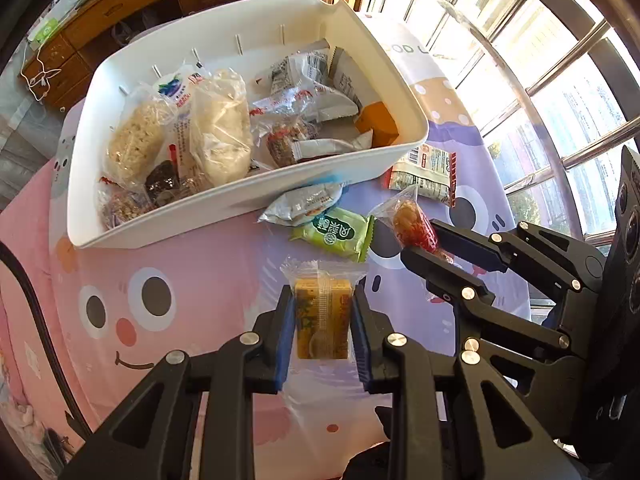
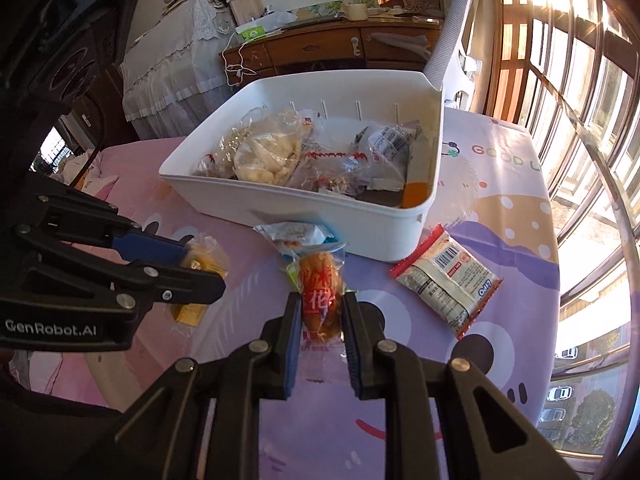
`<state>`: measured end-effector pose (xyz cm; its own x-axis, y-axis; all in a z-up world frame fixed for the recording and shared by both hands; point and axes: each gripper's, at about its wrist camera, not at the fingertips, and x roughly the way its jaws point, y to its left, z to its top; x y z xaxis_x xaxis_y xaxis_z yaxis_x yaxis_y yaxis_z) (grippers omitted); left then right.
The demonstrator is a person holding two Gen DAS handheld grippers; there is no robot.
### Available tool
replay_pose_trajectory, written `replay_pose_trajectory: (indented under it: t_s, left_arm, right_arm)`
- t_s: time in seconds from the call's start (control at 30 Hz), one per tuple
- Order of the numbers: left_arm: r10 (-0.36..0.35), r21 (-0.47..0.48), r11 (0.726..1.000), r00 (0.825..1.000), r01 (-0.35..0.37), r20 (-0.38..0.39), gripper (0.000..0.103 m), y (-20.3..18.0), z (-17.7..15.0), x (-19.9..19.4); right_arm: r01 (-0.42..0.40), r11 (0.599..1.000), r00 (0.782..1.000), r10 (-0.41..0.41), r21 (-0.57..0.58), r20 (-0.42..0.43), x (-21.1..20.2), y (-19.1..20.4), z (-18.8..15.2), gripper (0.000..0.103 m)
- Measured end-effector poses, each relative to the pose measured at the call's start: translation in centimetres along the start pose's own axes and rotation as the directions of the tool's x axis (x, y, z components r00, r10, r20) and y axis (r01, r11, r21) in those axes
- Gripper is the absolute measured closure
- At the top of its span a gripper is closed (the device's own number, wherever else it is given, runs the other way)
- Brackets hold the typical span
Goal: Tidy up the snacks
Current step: 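Carry both snacks over the white basket and open both grippers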
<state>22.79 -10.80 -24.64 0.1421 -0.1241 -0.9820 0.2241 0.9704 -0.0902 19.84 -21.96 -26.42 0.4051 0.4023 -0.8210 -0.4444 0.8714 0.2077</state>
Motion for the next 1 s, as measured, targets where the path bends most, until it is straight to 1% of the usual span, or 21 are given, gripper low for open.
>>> replay_pose_trajectory:
  t_s: [0.07, 0.17, 0.23, 0.4, 0.5, 0.57, 0.67, 0.73, 0.83, 0.93, 1.0]
  left_arm:
    - [-0.001, -0.009, 1.0, 1.0, 0.001, 0.022, 0.079, 1.0, 0.0, -0.8]
    - [0.017, -0.026, 1.0, 0.999, -0.016, 0.039, 0.079, 2.4, 0.1, -2.1]
    - [0.03, -0.058, 0.998, 0.998, -0.027, 0.056, 0.079, 3.5, 0.3, -2.6]
    - [0.073, -0.119, 0.991, 0.993, -0.062, 0.093, 0.079, 6.3, 1.3, -3.8]
    - [0.119, -0.162, 0.982, 0.986, -0.099, 0.116, 0.079, 8.2, 2.6, -4.8]
    - [0.121, -0.185, 0.978, 0.982, -0.094, 0.143, 0.079, 9.4, 3.5, -5.7]
    - [0.137, -0.188, 0.977, 0.974, -0.102, 0.18, 0.079, 10.8, 5.0, -6.7]
    - [0.123, -0.206, 0.975, 0.973, -0.082, 0.197, 0.079, 11.7, 5.7, -7.1]
    - [0.083, -0.229, 0.973, 0.969, -0.028, 0.232, 0.078, 12.5, 6.3, -7.5]
    - [0.061, -0.227, 0.974, 0.971, -0.007, 0.233, 0.078, 12.8, 6.6, -7.1]
    - [0.037, -0.22, 0.975, 0.974, 0.013, 0.222, 0.072, 12.9, 6.6, -6.8]
  right_arm:
    - [-0.009, 1.0, 1.0, 0.01, -0.013, 0.019, -0.5, 0.9, 0.9, 0.083]
    - [-0.024, 0.999, 0.999, 0.025, -0.024, 0.038, -1.1, 1.9, 2.4, 0.083]
    - [-0.032, 0.999, 0.998, 0.033, -0.021, 0.045, -1.4, 2.4, 3.4, 0.083]
    - [-0.026, 0.999, 0.995, 0.03, -0.042, 0.097, -2.1, 3.4, 6.0, 0.083]
    - [0.0, 0.998, 0.992, 0.007, -0.058, 0.122, -2.2, 3.6, 7.7, 0.083]
    - [0.022, 0.998, 0.991, -0.013, -0.066, 0.137, -2.3, 3.7, 8.6, 0.083]
    - [0.049, 0.997, 0.988, -0.039, -0.067, 0.149, -2.3, 3.6, 9.8, 0.083]
    - [0.072, 0.995, 0.987, -0.062, -0.066, 0.149, -2.1, 3.6, 10.4, 0.083]
    - [0.102, 0.993, 0.985, -0.094, -0.05, 0.142, -1.9, 3.6, 11.1, 0.083]
    - [0.118, 0.993, 0.984, -0.114, -0.026, 0.135, -1.7, 3.7, 11.4, 0.083]
    - [0.123, 0.992, 0.985, -0.123, 0.005, 0.121, -1.5, 3.5, 11.5, 0.082]
